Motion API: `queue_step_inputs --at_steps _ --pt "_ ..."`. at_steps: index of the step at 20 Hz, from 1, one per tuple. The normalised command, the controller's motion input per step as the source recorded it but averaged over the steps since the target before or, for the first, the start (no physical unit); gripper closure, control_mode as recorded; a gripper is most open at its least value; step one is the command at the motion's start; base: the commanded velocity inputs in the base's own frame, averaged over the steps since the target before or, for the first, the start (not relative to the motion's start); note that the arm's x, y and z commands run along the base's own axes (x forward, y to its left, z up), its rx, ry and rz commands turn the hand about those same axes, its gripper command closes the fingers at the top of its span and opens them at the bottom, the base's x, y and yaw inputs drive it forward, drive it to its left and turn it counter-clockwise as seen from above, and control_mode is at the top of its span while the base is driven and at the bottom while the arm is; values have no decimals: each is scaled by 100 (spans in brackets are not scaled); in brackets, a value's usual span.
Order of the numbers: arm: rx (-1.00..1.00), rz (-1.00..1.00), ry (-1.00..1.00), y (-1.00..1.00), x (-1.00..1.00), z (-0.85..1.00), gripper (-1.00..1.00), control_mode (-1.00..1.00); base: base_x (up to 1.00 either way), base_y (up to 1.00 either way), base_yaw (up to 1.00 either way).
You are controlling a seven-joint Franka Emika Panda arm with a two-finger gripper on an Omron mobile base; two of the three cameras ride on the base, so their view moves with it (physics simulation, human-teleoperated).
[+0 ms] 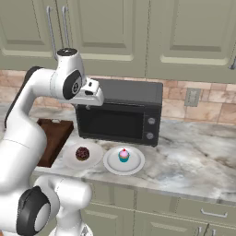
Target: Move the dessert items from the plates to the tray.
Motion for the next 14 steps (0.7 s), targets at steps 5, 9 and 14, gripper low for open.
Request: queue_step_inputs --at_steps 5,9,14 --pt "0 0 0 -3 -2 -8 -100 -100 0 0 0" --pt "0 0 0 -12 0 -8 -100 -100 0 0 0" --pt "0 0 0 -25 -1 -17 -100 -100 0 0 0"
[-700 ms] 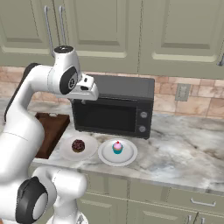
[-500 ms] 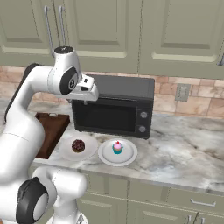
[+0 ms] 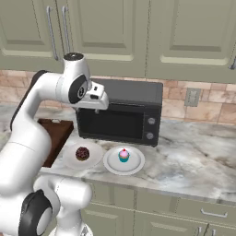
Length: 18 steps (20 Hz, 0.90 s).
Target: Move the dessert items from the plates to the tray.
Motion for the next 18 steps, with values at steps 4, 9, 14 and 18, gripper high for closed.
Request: queue_step_inputs --at_steps 4,9,14,18 --pt "0 0 0 -36 0 -35 -100 -100 0 0 0" --pt "0 0 0 -36 0 -37 -100 -100 0 0 0" --pt "0 -1 0 -37 0 -42 -100 -100 0 0 0" --pt "0 0 0 -30 0 -41 -100 -100 0 0 0"
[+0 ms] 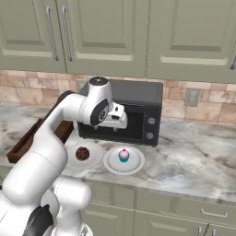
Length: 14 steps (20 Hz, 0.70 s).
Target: Move the dessert items from the plates to the tray.
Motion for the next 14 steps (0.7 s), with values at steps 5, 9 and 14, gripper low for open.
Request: queue_step_inputs --at_steps 5,9,14 --pt "0 0 0 -28 0 -46 -100 -100 0 0 0" --pt "0 0 0 -21 0 -50 -100 -100 0 0 0" --pt "0 -1 0 -17 1 -46 -100 -100 0 0 0"
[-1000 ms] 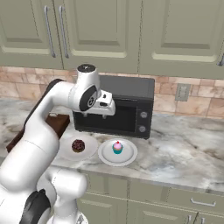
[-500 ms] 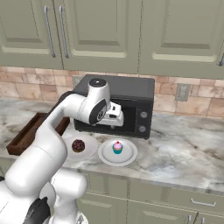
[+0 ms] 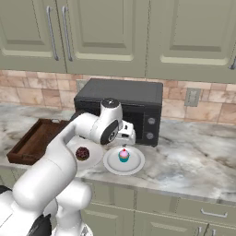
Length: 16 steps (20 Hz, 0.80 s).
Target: Move the dessert items from the plates to the tray.
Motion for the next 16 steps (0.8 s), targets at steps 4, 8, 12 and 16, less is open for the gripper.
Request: queue_step_inputs --at_steps 4,8,12,16 --pt "0 -2 0 -13 2 -31 -100 -100 0 0 0" --pt "0 -1 0 -10 8 -25 -100 -100 0 0 0" --pt "0 0 0 -8 27 -22 -100 -100 0 0 0" --pt "0 0 0 -7 17 -16 -100 -100 0 0 0"
